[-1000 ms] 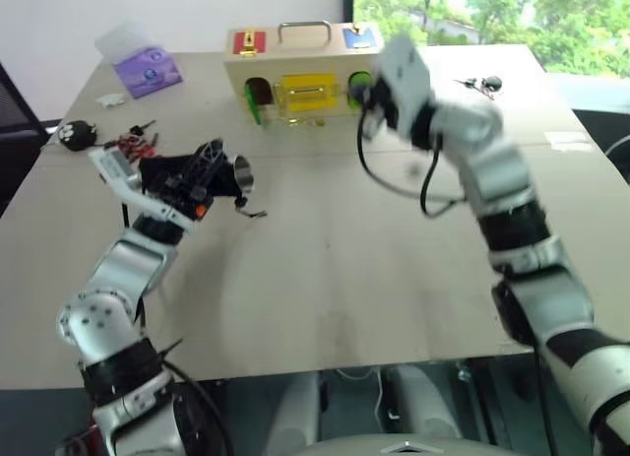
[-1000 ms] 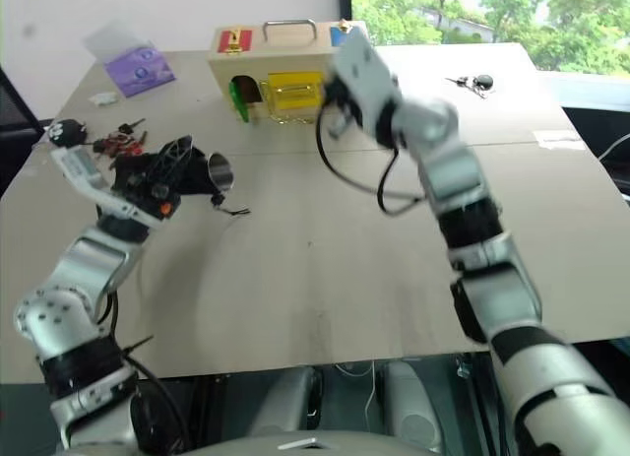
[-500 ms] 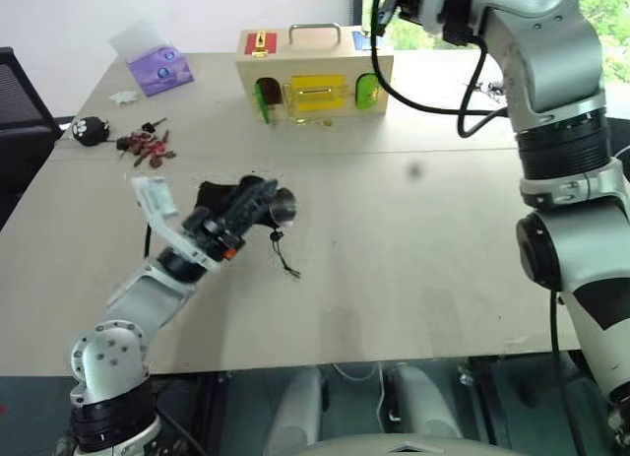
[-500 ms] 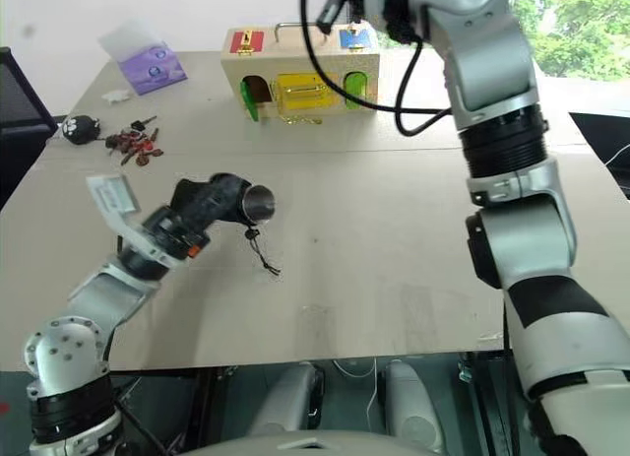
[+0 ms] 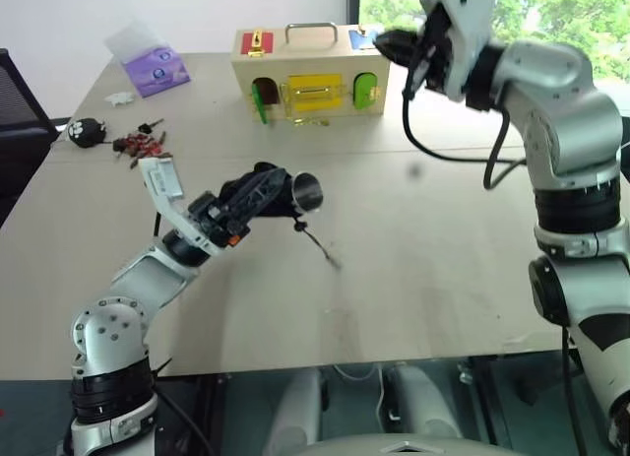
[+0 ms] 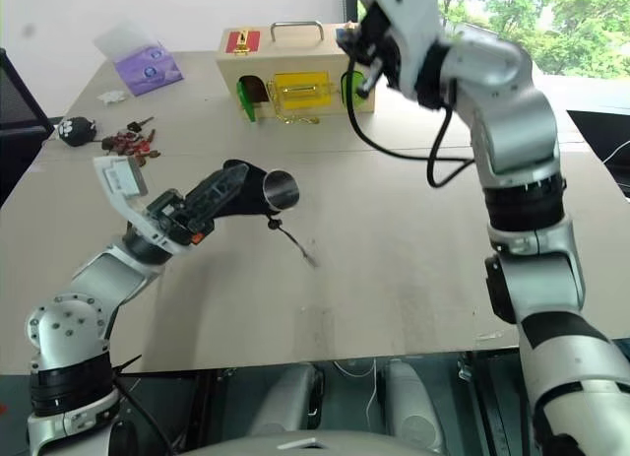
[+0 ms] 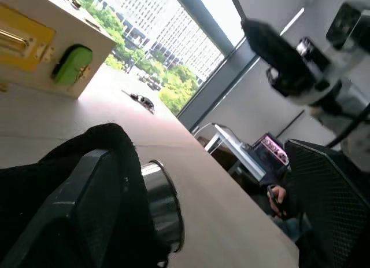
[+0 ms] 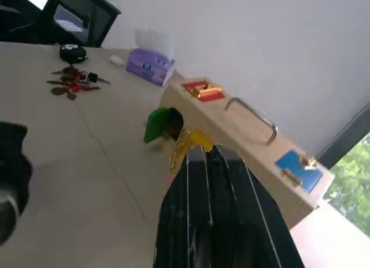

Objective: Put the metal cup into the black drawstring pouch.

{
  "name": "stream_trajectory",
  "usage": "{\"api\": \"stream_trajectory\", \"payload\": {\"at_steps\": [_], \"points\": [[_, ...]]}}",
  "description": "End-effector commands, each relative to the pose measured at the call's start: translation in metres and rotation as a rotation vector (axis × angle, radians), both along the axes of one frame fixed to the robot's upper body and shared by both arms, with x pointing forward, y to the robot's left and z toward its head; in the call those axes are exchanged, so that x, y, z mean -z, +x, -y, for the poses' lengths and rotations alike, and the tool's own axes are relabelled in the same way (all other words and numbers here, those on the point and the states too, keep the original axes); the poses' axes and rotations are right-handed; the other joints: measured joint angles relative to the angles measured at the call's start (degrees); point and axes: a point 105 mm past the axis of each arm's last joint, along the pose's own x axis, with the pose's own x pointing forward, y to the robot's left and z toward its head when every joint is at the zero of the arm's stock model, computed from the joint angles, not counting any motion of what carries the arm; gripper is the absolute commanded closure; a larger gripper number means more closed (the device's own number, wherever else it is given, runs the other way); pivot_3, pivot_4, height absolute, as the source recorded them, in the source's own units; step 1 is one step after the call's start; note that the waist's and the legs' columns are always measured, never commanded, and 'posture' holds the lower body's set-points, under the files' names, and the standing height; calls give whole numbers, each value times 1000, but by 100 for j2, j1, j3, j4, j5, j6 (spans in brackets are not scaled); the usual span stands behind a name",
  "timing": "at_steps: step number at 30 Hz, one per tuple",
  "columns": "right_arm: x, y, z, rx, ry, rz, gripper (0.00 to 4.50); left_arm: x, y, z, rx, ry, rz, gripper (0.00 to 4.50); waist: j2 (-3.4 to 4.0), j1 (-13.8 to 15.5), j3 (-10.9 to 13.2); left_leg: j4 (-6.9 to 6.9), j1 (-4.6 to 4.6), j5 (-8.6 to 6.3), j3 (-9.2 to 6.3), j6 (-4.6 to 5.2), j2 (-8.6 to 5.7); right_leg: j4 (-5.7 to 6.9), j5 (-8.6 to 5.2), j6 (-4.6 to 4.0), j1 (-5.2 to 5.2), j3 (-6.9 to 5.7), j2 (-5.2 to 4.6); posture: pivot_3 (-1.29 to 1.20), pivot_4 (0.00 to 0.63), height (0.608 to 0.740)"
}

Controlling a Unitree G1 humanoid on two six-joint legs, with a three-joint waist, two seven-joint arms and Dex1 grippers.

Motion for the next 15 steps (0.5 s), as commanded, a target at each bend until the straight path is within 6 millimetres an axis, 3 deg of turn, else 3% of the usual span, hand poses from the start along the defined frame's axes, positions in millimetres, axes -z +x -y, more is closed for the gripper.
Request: {"api": "stream_trajectory", "payload": {"at_steps": [1,3,5,8,9,15], "points": [[13,-13,13,52,102,-57,4500,-20,5,-12,-33,-97,28,71,0,6,0,0,0,0,-2,0,0,0,0,0,0,-1,0,0,150,740],[44,-20,12,39,105,-137,4500,-27,12,-15,-45,-135,15,71,0,-1,0,1,0,0,0,0,0,1,0,0,0,-2,3,0,150,740],[81,-28,3,1,127,-249,4081,-32,20,-17,-49,-140,3,0,-1,-15,0,2,2,0,4,0,-3,2,0,0,1,1,13,0,150,740],[124,-38,-18,-55,140,-378,2853,-39,28,-20,-55,-135,-13,0,-1,-44,-1,4,4,0,7,0,-10,3,0,0,2,8,39,0,150,740],[136,-41,-30,-91,155,-420,2693,-41,31,-20,-50,-123,-20,0,-1,-54,-1,4,8,0,10,0,-9,6,0,0,1,13,41,0,150,740],[166,-40,-80,-186,194,-438,2693,-48,40,-22,-17,-86,-59,0,-1,-48,-1,4,12,3,11,-5,-8,7,0,0,1,16,52,0,150,740]]}}
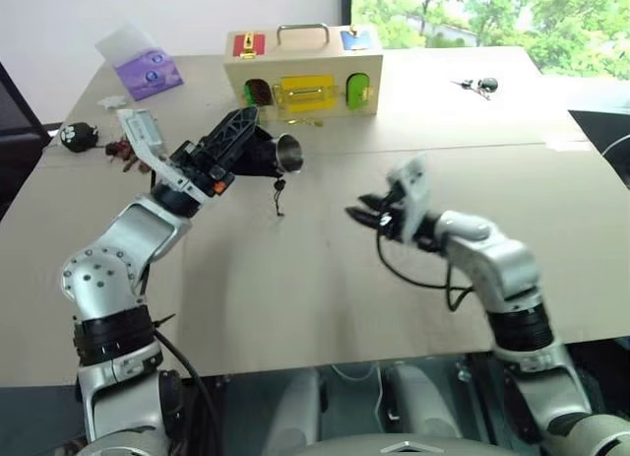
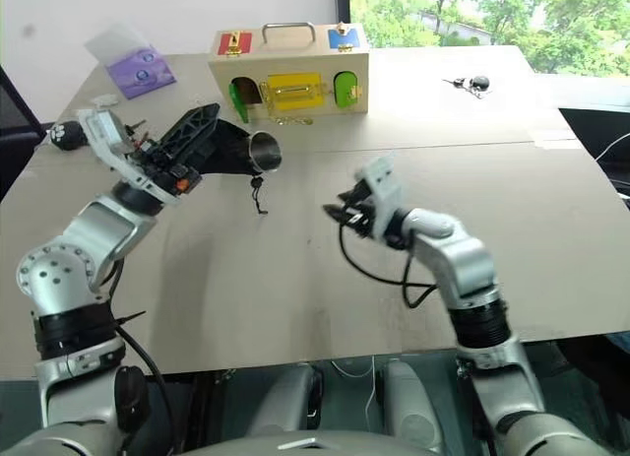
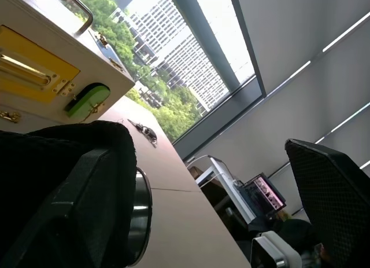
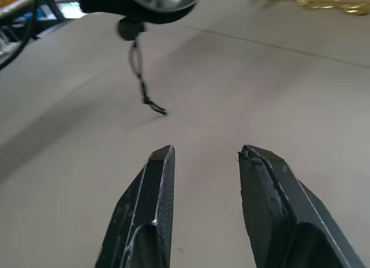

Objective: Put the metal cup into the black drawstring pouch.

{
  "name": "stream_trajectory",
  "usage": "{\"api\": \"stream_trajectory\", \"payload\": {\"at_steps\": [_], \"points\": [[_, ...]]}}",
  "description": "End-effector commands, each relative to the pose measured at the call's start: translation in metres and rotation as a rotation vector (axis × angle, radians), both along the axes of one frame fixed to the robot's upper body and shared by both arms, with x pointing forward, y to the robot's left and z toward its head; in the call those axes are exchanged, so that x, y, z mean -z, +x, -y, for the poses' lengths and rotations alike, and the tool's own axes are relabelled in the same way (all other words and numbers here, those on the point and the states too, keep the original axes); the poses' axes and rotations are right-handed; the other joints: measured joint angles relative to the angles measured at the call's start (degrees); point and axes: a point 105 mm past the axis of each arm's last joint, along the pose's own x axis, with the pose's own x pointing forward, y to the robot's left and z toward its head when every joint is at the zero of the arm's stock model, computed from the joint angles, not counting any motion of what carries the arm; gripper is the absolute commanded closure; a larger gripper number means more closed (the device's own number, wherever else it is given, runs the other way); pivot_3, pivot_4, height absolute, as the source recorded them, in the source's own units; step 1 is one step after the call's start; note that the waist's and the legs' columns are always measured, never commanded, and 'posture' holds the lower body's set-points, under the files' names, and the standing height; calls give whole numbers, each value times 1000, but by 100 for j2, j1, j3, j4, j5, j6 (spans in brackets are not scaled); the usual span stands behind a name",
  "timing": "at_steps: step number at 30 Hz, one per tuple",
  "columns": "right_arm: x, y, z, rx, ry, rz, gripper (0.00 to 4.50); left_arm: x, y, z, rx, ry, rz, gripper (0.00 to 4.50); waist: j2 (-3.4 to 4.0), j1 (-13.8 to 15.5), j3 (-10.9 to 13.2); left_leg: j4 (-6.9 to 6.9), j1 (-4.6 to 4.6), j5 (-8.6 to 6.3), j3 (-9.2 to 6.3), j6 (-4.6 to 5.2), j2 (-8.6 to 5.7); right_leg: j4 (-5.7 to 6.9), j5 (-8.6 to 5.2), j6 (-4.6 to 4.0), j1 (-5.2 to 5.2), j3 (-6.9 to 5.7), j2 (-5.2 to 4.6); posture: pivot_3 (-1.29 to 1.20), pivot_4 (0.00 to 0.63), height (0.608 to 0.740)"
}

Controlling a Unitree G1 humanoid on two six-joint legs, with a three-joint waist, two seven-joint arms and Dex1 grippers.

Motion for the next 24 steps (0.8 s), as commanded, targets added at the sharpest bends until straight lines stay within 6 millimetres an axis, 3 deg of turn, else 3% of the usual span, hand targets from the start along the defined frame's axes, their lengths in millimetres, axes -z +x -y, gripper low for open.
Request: {"api": "stream_trajectory", "payload": {"at_steps": [1,5,13,16,20,24], "points": [[-8,4,-23,-37,41,84,2693,-14,0,-2,24,20,24,0,-1,15,-1,1,-1,4,0,-7,-2,-3,0,0,0,0,-2,0,150,740],[-2,11,-56,-61,50,97,2693,-17,5,-3,27,38,7,0,-4,24,0,2,-4,10,-3,-17,-5,-3,0,1,0,-2,-3,0,150,740],[6,15,-98,-98,73,97,2693,-13,4,-17,9,37,-47,0,-7,15,-2,-1,-4,12,-7,-22,-2,-6,0,0,-1,-4,-7,0,150,740],[3,15,-107,-113,92,102,1812,-11,3,-21,8,32,-63,0,-7,15,-2,-1,-4,12,-8,-22,-2,-6,0,0,-1,-5,-7,0,150,740],[1,15,-117,-113,97,103,102,-10,1,-21,16,31,-73,0,-7,17,-2,-1,-4,12,-8,-22,1,-4,0,0,-1,-5,-8,0,150,740],[-12,13,-135,-152,123,118,102,-11,1,-19,23,28,-71,0,-7,13,-2,-1,-4,12,-8,-22,2,-3,1,0,0,-4,-9,0,150,740]]}}
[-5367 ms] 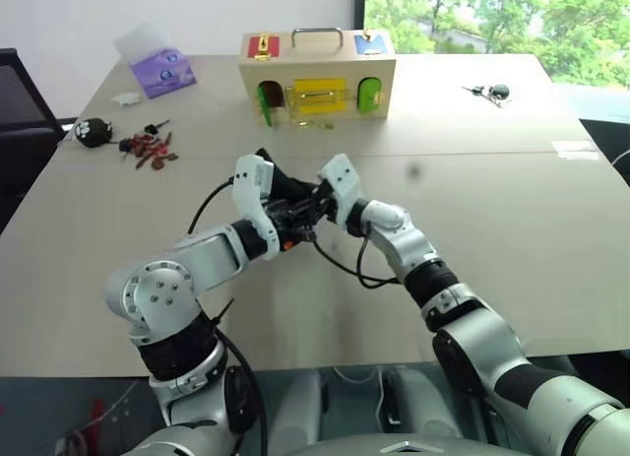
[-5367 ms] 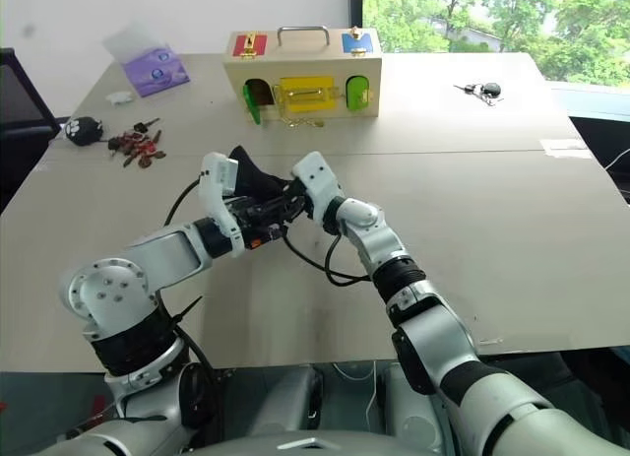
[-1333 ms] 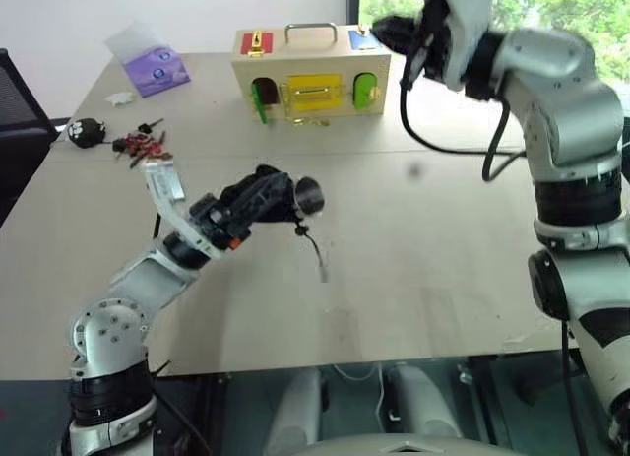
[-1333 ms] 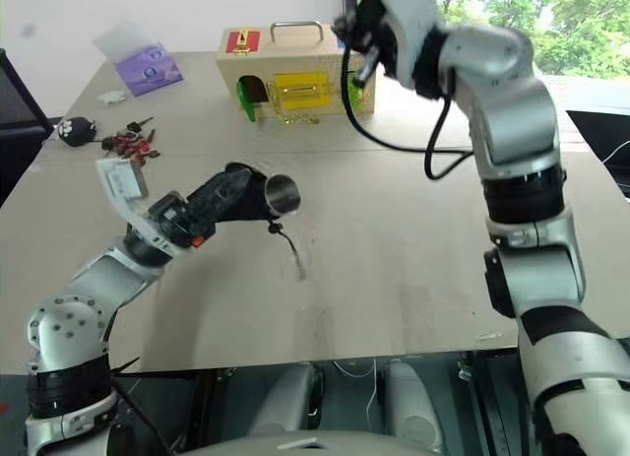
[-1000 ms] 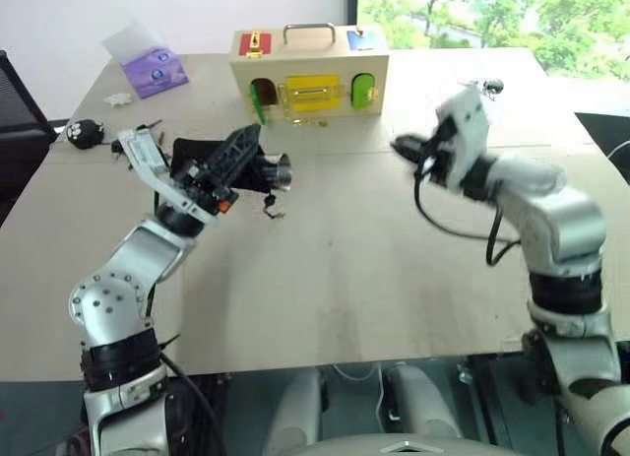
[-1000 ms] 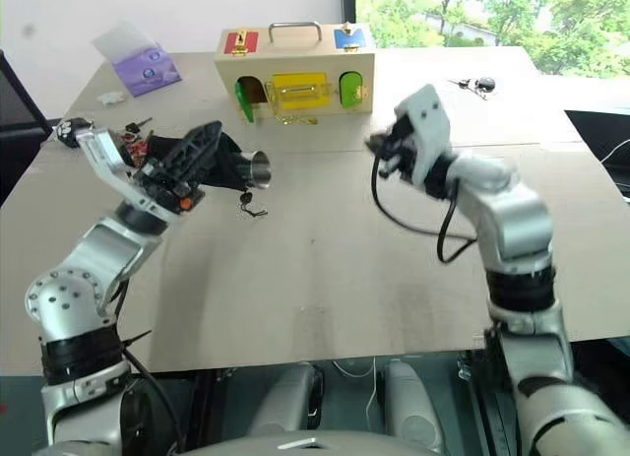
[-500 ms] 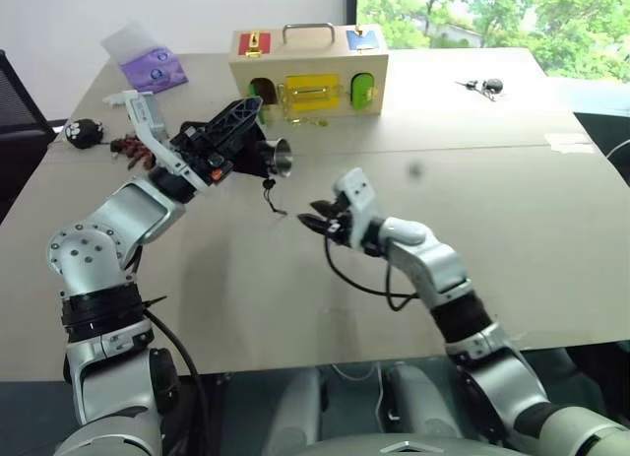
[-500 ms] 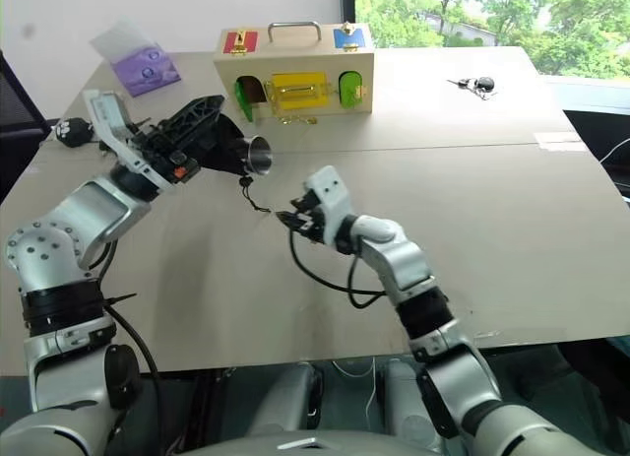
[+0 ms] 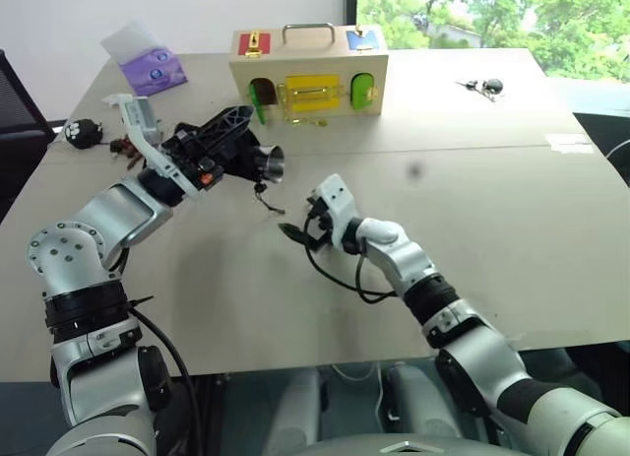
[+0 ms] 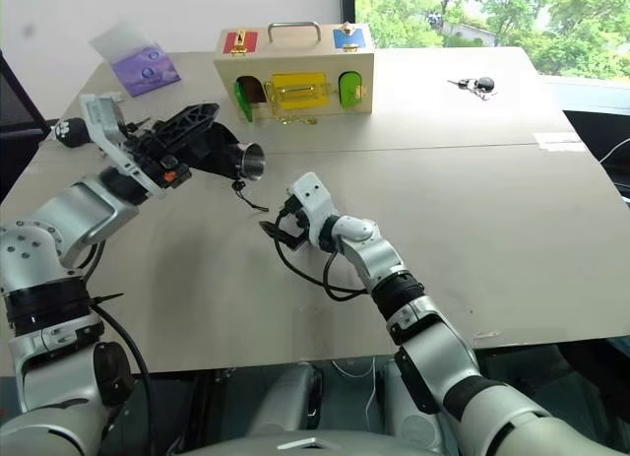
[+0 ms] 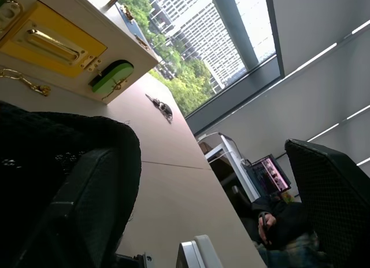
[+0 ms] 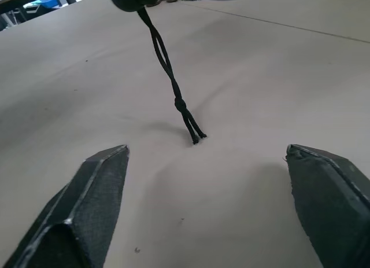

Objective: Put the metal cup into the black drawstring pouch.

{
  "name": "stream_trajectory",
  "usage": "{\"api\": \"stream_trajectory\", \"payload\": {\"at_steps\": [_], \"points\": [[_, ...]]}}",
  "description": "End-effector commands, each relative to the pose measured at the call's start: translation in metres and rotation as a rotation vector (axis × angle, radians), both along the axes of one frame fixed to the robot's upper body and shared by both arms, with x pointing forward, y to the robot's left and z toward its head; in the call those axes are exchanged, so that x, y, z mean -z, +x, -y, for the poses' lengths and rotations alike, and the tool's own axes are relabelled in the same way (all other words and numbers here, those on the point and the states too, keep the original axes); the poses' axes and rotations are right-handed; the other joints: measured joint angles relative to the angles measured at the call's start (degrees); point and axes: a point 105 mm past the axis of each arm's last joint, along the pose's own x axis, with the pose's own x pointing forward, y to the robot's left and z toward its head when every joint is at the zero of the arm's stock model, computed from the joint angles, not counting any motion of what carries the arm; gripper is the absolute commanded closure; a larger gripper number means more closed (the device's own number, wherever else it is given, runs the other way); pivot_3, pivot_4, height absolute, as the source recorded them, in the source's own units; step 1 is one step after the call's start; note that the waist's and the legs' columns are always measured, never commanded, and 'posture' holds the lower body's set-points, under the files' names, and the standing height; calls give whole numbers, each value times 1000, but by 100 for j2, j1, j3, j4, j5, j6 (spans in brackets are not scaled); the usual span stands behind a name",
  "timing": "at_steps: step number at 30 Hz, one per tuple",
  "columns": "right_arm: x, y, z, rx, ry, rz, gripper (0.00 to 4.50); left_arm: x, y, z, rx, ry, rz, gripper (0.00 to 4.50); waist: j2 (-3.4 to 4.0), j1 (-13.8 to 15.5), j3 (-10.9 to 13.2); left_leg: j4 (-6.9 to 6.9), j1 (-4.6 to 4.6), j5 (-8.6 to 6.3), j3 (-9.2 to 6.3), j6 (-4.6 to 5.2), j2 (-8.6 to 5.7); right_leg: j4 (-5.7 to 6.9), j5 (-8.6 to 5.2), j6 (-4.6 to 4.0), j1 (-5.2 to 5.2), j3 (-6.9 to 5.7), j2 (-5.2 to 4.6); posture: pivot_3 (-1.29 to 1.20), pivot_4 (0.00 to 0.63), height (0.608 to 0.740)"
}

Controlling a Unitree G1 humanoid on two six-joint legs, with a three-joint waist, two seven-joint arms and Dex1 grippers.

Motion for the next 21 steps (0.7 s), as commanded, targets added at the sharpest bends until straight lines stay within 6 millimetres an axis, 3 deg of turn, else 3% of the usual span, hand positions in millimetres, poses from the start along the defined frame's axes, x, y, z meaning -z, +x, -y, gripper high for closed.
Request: {"api": "stream_trajectory", "payload": {"at_steps": [1,8,11,14,21], "points": [[-50,-24,-66,-144,140,54,102,-13,-5,-4,-1,-20,51,0,0,-5,0,0,0,0,1,0,0,0,0,0,0,0,0,0,150,740],[-68,-31,-92,-204,168,60,102,-16,-8,1,1,-29,76,0,1,-12,1,0,0,0,2,0,1,0,0,0,-1,2,0,0,150,740],[-81,-42,-103,-290,242,24,951,-18,-10,1,-10,-36,90,0,1,-12,1,-2,-1,0,0,-1,3,0,0,0,-3,2,-1,0,150,740],[-87,-53,-108,-373,270,10,2376,-18,-13,0,-35,-49,105,0,1,-6,0,-4,-2,-1,0,-1,8,-2,0,0,-2,1,-6,0,150,740],[-63,-58,-99,-425,147,70,2376,-22,-11,-5,-103,-141,116,0,1,-1,1,-4,-3,-1,-2,0,8,0,0,0,-3,-2,-31,0,150,740]]}}
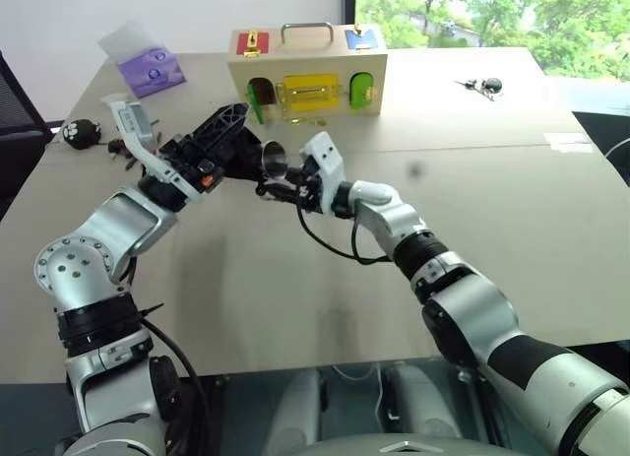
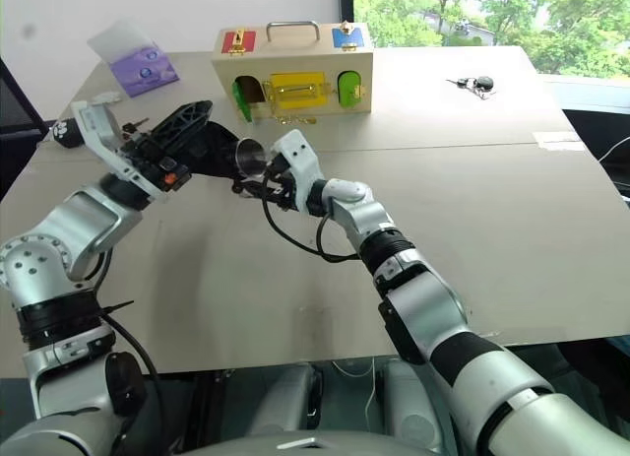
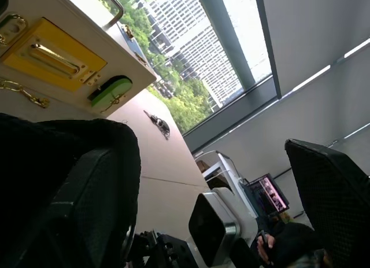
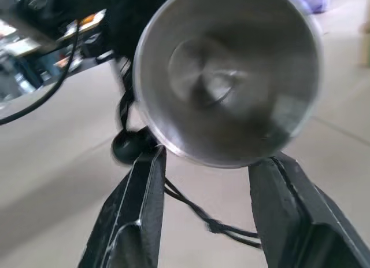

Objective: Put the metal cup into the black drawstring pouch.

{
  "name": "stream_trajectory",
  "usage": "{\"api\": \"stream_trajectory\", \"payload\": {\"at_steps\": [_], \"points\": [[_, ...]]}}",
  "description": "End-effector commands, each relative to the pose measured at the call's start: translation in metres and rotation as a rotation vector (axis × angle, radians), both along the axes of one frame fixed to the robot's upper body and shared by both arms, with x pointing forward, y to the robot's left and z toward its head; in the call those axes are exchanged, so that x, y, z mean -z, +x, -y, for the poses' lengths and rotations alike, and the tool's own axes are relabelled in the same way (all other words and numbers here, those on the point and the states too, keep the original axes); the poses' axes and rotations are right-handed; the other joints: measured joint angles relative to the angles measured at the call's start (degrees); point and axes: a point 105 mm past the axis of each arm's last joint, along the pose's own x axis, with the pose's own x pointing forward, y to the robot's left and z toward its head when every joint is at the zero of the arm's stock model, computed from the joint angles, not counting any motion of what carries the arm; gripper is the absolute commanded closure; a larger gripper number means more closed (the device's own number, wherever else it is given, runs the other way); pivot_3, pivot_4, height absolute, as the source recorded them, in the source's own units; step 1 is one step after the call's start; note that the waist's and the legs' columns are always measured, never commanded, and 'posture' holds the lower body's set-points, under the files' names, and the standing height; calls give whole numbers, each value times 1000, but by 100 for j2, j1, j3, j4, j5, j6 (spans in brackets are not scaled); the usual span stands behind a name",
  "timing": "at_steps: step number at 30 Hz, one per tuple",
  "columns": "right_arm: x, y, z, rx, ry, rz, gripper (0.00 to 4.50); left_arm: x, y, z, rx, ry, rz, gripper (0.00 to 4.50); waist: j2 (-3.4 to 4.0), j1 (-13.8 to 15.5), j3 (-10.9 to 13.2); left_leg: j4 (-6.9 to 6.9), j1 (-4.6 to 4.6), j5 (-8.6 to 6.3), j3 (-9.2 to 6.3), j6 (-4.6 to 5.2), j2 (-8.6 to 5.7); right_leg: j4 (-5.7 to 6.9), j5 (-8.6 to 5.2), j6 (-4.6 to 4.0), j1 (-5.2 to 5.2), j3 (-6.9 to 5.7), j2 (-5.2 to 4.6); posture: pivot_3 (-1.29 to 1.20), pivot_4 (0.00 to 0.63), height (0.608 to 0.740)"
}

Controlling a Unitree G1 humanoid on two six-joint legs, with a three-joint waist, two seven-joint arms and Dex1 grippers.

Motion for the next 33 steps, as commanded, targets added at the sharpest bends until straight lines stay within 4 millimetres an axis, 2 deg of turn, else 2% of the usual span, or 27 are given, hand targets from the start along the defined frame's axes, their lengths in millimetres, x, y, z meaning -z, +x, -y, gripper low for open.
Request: {"api": "stream_trajectory", "payload": {"at_steps": [1,4,5,7,9,10,14,20,31,33], "points": [[-8,-62,-69,-201,86,4,2376,-19,-5,-4,-27,-42,76,0,0,-2,0,0,0,0,1,0,-1,0,0,0,0,0,0,0,150,740],[3,-61,-66,-188,60,-26,2376,-17,-3,-1,-24,-58,73,0,0,4,0,0,0,0,1,0,-2,0,0,0,0,-2,1,0,150,740],[5,-59,-64,-170,66,-38,2145,-16,-3,0,-22,-61,71,0,0,6,0,1,0,0,1,0,-3,0,0,0,0,-3,1,0,150,740],[7,-59,-62,-175,72,-44,1478,-15,-2,-1,-21,-67,67,0,-1,7,0,1,-2,0,1,0,-3,-1,0,0,0,-3,1,0,150,740],[9,-58,-61,-155,63,-38,618,-14,-1,-2,-23,-74,61,0,-1,6,0,1,-1,0,0,0,-3,-1,0,0,0,-3,1,0,150,740],[11,-58,-62,-148,59,-48,35,-13,0,-3,-23,-76,58,0,0,3,0,1,-2,0,0,-1,-4,-1,0,0,0,-4,1,0,150,740],[14,-59,-67,-136,51,-65,35,-12,1,-6,-18,-81,47,0,0,-1,0,1,-1,0,0,-1,-5,0,0,0,0,-3,5,0,150,740],[3,-69,-84,-183,65,-89,35,-14,4,-9,-1,-64,38,0,-1,2,0,1,-1,0,1,0,-5,-1,0,0,0,-3,22,0,150,740],[-11,-85,-107,-235,72,-100,35,-18,0,2,15,-48,71,0,0,-13,0,1,-1,1,2,-1,-3,0,0,0,0,1,24,0,150,740],[-16,-93,-112,-280,87,-92,35,-16,-2,4,12,-57,72,0,0,-8,0,1,-1,1,2,-1,-2,0,0,0,0,1,23,0,150,740]]}}
